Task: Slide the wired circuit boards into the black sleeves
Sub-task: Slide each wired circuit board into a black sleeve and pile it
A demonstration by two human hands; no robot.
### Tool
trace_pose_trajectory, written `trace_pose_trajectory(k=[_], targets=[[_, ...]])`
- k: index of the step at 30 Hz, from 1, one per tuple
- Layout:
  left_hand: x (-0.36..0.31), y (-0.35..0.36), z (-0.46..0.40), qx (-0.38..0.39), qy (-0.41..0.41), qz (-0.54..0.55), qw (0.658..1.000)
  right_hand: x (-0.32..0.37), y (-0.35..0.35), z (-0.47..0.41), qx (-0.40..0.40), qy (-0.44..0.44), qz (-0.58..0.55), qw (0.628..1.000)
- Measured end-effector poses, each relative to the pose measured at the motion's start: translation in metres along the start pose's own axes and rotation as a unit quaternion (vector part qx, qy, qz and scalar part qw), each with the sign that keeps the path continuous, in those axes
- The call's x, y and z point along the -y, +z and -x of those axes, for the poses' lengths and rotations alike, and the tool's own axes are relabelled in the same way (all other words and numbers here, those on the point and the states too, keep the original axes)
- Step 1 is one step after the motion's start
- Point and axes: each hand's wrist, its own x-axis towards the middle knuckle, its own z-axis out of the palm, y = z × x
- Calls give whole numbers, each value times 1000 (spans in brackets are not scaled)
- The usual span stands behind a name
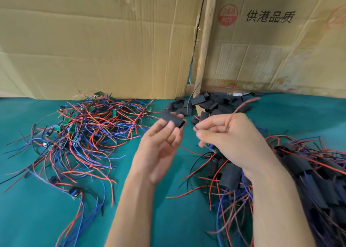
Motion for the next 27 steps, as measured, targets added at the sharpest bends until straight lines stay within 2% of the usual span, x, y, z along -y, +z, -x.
trace_pose_trajectory(k=[2, 5, 8, 14, 19, 27], targets=[[5, -5, 18, -10, 22, 79, 997, 4, 2, 3, 67, 20, 17, 997], [14, -3, 27, -10, 38, 145, 989, 7, 1, 7, 104, 10, 43, 994], [22, -6, 29, -48, 42, 172, 983, 11, -3, 10, 132, -7, 59, 989], [31, -11, 32, -89, 33, 183, 979, 19, -10, 17, 245, -65, -35, 967], [30, -12, 30, -104, 25, 186, 977, 22, -11, 19, 267, -101, -100, 953], [31, -17, 28, -85, 3, 195, 977, 13, -10, 16, 285, -75, -96, 951]])
